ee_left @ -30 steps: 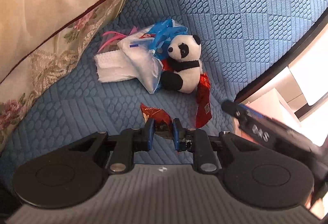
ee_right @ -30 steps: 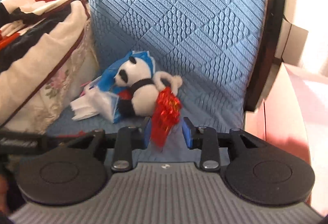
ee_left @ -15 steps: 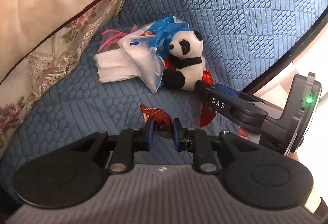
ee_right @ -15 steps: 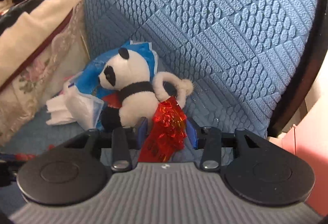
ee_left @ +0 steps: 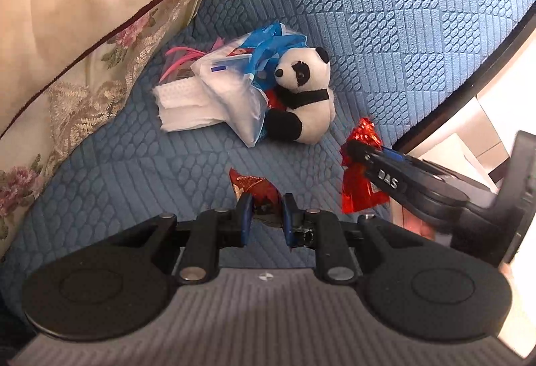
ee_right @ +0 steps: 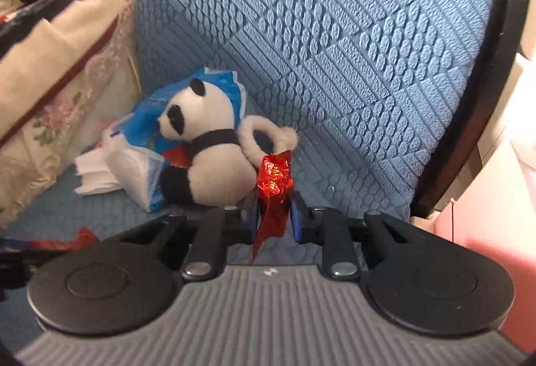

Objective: Organize soft objects
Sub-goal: 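Lift the red foil packet with the right gripper beside the panda plush, then carry the red packet to the pink box while the left gripper carries the wrapper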

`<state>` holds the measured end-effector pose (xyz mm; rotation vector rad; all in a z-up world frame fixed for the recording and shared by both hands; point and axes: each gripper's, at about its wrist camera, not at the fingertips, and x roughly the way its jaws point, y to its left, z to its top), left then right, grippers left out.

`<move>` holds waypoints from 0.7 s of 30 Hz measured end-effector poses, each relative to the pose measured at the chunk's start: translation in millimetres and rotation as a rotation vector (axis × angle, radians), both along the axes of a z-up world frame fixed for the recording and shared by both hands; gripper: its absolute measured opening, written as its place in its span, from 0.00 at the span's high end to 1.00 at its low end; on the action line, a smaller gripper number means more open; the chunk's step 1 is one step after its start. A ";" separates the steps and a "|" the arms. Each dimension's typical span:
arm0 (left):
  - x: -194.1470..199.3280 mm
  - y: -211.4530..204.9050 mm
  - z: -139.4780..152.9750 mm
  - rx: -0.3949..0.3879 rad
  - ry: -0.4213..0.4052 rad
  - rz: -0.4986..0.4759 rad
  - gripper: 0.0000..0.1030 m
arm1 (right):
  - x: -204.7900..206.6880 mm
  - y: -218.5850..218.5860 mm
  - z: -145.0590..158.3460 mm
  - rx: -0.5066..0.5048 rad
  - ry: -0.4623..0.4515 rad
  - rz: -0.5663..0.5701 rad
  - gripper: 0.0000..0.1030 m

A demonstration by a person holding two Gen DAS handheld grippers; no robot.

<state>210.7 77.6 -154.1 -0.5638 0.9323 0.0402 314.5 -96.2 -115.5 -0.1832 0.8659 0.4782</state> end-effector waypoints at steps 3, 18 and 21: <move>-1.1 -1.6 1.1 0.003 -0.002 -0.011 0.78 | -10.5 -4.9 7.6 0.014 0.012 -0.018 0.78; -10.5 -7.7 7.0 0.041 -0.033 -0.063 0.78 | -65.3 -27.8 39.7 0.099 0.101 -0.060 0.78; -14.3 -9.1 10.4 0.050 -0.044 -0.076 0.78 | -75.8 -32.2 46.0 0.109 0.107 -0.075 0.78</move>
